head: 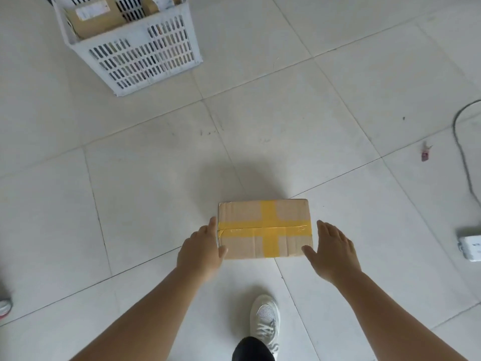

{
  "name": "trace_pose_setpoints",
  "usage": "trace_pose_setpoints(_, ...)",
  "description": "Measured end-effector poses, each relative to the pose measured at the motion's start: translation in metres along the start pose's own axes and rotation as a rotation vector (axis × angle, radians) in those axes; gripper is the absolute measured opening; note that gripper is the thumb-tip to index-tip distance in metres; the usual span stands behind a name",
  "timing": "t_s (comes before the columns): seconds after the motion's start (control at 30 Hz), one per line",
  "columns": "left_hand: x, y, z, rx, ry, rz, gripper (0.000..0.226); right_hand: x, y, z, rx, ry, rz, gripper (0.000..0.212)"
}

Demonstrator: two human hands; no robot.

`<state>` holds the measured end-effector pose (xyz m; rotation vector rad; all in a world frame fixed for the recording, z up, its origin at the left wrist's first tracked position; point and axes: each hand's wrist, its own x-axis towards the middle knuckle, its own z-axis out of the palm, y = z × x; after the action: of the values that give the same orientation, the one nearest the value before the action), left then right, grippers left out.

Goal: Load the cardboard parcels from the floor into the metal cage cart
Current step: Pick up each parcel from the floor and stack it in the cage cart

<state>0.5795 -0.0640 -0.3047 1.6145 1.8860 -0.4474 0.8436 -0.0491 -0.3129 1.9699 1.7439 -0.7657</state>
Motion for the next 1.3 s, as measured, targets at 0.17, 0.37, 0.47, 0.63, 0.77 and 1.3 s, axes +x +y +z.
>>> trace_pose_setpoints(0.17, 0.058, 0.0, 0.045, -0.111, -0.05, -0.076, 0.08, 0.059, 0.014, 0.05, 0.021, -0.065, 0.001, 0.079)
trace_pose_setpoints(0.37, 0.1, -0.003, 0.096, -0.309, -0.102, -0.217, 0.076, 0.1, 0.021, 0.094, 0.249, -0.141, 0.099, 0.096)
trace_pose_setpoints(0.47, 0.112, 0.0, 0.11, -0.465, -0.096, -0.331, 0.072, 0.109, 0.019, 0.11, 0.391, -0.118, 0.142, 0.094)
trace_pose_setpoints(0.63, 0.112, 0.001, 0.12, -0.578, -0.005, -0.392, 0.06, 0.107, 0.009, 0.117, 0.509, -0.045, 0.213, 0.089)
trace_pose_setpoints(0.77, 0.088, -0.012, 0.103, -0.631, 0.051, -0.366, 0.057, 0.084, -0.003, 0.098, 0.537, 0.0, 0.198, 0.085)
trace_pose_setpoints(1.3, -0.133, -0.112, -0.123, -0.986, 0.521, -0.113, 0.06, -0.126, -0.154, -0.111, 0.824, 0.282, -0.067, 0.078)
